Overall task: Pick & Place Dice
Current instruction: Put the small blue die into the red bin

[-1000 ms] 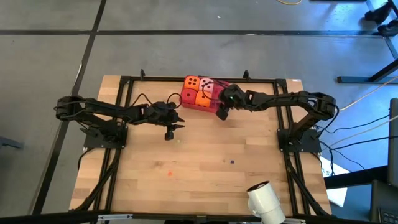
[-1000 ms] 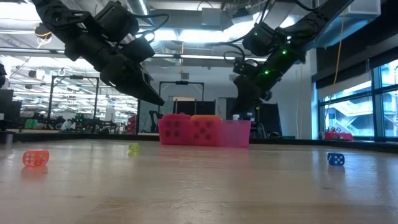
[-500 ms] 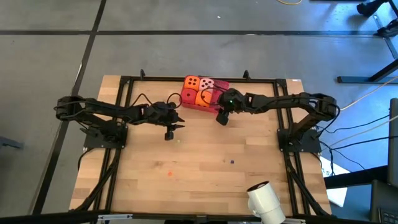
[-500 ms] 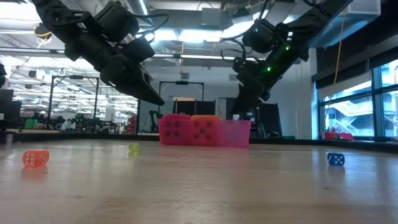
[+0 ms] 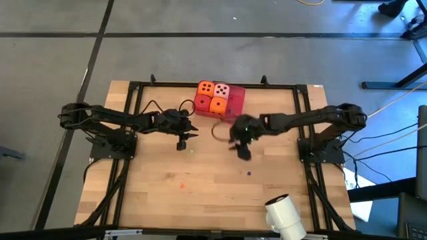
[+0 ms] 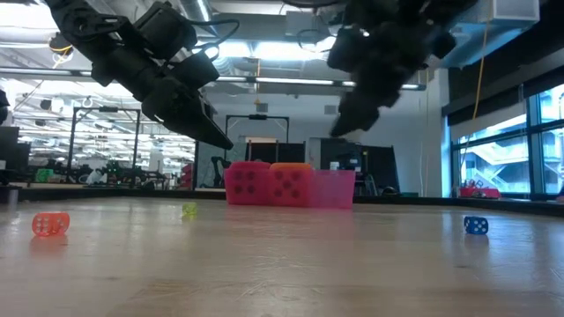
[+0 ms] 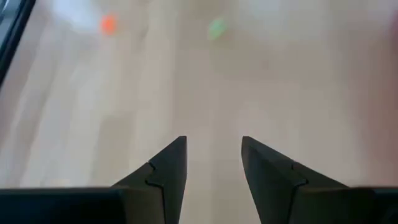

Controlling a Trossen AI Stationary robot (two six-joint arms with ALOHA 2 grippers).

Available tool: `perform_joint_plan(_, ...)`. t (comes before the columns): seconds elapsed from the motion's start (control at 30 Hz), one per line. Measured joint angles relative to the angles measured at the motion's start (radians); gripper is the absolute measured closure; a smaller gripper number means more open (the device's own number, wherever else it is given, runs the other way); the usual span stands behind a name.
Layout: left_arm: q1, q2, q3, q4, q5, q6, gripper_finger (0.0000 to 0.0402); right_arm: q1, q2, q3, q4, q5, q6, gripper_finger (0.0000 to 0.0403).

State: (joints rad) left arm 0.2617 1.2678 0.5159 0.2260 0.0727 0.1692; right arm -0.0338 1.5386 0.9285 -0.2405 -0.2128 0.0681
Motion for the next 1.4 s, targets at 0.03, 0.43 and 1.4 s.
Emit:
perform_joint_plan(0.03,0.000,0.000,0.000,0.000,0.000,0.000,0.0292,0.031,0.000,-0.001,-0.026,-0.004,0.003,0.0250)
perform_joint_plan(0.43,0.000,0.000,0.000,-0.003,-0.001,0.002,0.0292,0.376,0.099,-0.002,-0.164,0.128,0.292,0.0250)
perform_joint_plan(1.4,0.000,0.000,0.000,0.004,-0.003,0.000,0.0292,0.415,0.206,0.001,-0.298,0.194,0.308,0.0284)
